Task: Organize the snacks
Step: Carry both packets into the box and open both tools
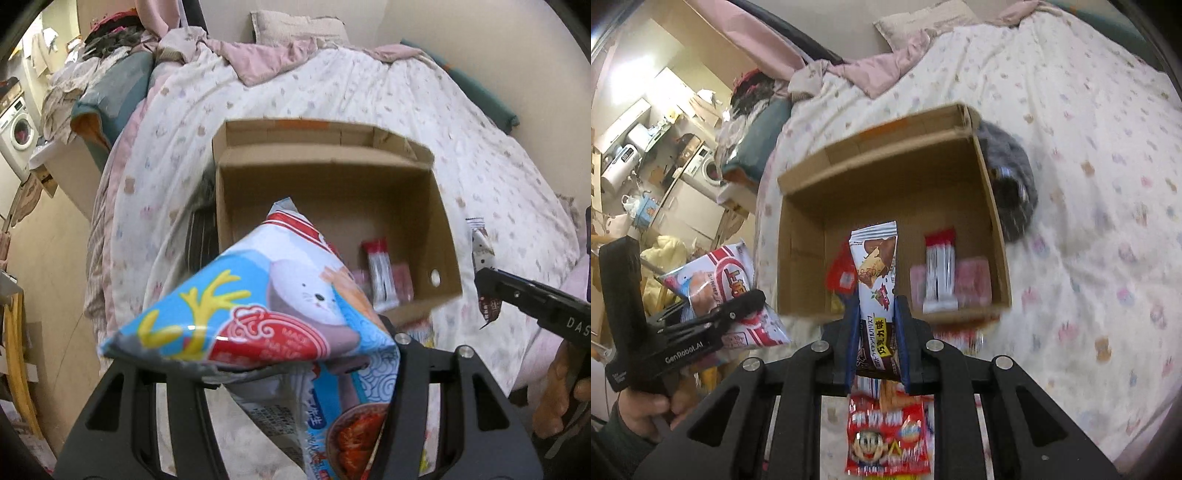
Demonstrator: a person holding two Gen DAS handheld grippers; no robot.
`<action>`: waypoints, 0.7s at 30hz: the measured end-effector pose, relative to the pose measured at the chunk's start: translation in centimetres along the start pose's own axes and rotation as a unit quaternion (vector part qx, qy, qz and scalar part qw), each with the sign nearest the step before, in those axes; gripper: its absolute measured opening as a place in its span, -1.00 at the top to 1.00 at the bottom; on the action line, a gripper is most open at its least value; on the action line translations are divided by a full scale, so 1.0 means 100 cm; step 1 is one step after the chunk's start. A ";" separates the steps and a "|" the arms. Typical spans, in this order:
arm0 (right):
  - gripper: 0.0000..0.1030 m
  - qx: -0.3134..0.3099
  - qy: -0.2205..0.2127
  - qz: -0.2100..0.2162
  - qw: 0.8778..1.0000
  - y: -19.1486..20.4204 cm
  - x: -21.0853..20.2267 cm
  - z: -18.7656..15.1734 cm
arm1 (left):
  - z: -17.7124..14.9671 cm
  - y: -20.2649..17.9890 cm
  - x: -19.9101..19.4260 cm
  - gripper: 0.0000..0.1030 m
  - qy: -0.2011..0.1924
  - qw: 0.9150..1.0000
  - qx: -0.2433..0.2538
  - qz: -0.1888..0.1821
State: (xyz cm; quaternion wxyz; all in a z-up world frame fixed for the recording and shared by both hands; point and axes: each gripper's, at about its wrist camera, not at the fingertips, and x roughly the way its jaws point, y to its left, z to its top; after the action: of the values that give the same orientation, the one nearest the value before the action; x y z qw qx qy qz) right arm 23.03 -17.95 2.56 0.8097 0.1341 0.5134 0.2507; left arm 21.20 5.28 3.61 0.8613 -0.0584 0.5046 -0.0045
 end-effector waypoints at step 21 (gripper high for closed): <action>0.64 0.043 0.003 -0.010 0.999 -0.050 0.067 0.046 | 0.025 -0.027 0.096 -0.02 0.025 0.998 0.038 -0.032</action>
State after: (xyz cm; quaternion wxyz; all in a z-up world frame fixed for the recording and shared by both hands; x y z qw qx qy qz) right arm 30.79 -18.33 -2.94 0.8039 0.1633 0.5276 0.2207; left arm 28.21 2.18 -3.21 0.8495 -0.0411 0.5233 -0.0527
